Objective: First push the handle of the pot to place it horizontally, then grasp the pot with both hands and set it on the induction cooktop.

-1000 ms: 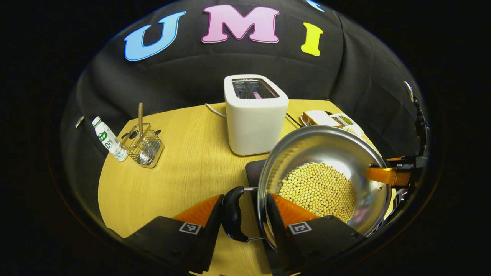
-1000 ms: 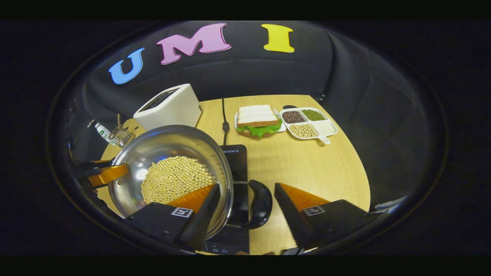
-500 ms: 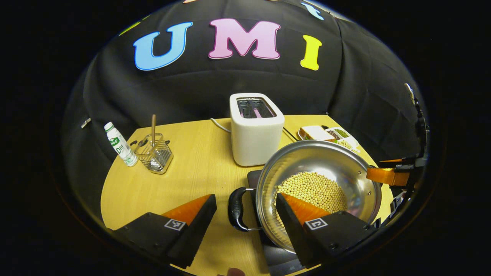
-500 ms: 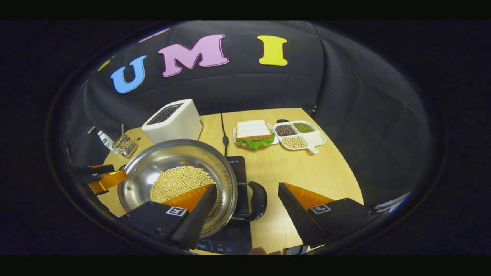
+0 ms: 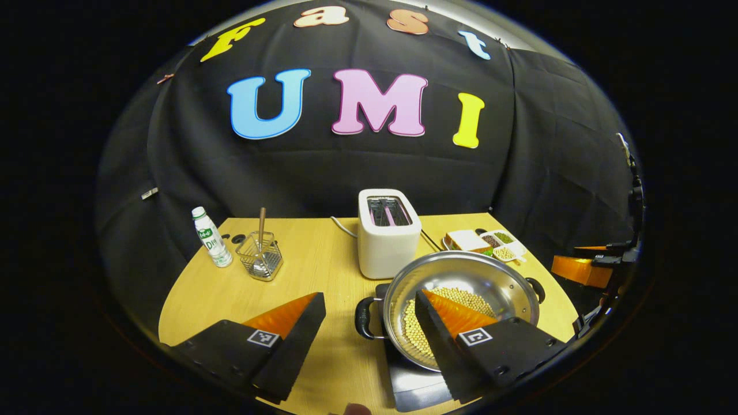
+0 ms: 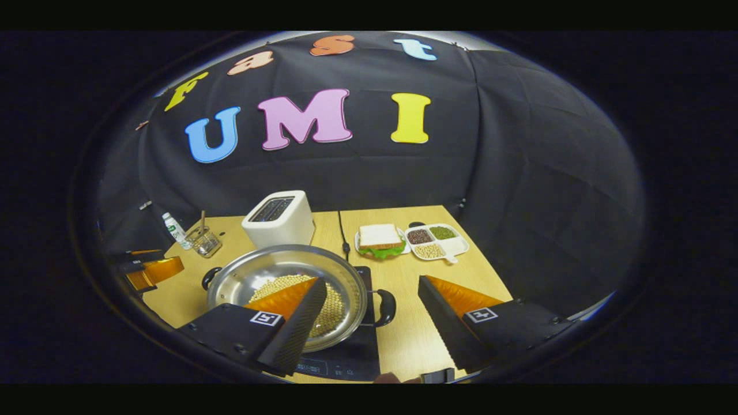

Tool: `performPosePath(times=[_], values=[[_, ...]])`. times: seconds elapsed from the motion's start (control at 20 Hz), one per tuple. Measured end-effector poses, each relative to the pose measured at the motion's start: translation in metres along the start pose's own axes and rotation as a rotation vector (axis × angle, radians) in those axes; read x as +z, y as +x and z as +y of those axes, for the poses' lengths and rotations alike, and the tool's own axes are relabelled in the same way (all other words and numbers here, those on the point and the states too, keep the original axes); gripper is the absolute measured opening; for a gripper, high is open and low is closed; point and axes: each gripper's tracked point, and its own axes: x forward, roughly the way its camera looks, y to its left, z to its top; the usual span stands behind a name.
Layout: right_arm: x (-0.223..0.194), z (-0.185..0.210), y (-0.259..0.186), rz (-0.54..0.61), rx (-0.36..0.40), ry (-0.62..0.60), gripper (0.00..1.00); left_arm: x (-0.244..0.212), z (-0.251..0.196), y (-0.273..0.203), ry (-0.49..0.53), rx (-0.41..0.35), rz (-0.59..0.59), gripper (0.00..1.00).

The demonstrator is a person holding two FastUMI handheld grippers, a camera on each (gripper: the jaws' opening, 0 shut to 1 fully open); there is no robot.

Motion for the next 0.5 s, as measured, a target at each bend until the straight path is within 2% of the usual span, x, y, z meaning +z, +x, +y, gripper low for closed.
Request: performPosePath(times=[0.25,0.5], values=[[0.029,0.010,-0.032,-0.084,-0.006,0.013,0.99,0.022,0.006,-0.034,-0.025,-0.024,-0.071,0.97],[0.059,0.021,-0.067,-0.184,-0.019,0.017,0.99,0.053,0.022,-0.069,-0.035,-0.011,-0.175,0.97]])
